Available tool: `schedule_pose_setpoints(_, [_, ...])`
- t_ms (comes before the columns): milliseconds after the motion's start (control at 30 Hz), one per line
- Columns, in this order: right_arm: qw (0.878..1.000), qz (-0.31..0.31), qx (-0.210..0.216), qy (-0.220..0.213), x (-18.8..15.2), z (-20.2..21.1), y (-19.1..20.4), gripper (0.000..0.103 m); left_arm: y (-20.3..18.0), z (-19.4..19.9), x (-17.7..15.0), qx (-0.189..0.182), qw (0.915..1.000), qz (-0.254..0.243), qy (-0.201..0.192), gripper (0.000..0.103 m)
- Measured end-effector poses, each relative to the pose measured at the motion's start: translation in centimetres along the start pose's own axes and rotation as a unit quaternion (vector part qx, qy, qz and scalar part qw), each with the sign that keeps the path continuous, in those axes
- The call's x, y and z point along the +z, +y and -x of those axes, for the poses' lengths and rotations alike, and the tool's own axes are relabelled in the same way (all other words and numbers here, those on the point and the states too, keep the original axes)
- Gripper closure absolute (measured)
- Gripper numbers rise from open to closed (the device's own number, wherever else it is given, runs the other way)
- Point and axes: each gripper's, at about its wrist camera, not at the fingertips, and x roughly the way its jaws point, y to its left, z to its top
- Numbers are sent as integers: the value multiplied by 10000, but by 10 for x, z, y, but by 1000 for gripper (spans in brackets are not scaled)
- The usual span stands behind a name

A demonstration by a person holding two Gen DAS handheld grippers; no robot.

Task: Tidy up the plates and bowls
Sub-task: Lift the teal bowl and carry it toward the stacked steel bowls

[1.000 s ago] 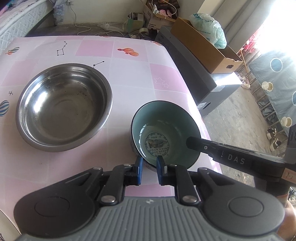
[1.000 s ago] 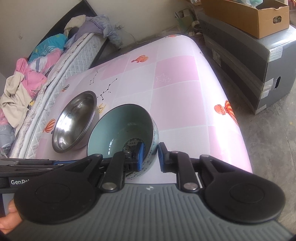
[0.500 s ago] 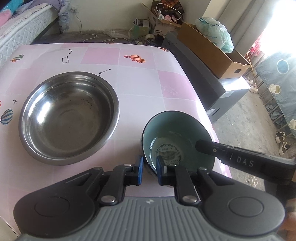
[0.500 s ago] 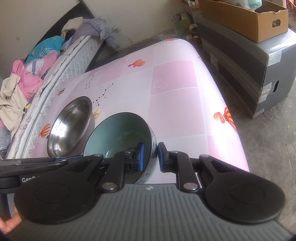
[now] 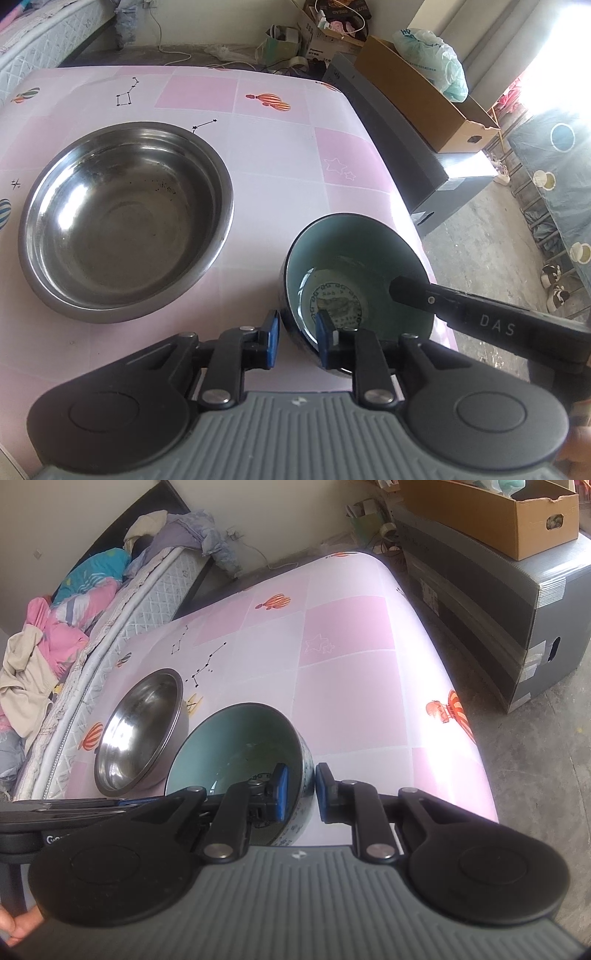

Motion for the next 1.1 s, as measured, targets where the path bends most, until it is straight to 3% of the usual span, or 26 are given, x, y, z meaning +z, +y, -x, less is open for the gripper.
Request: schedule_pose_setpoints(1100, [9996,172,-209,109,-8,-20,12,89,-7,-14,-1,289,9993,78,213,86])
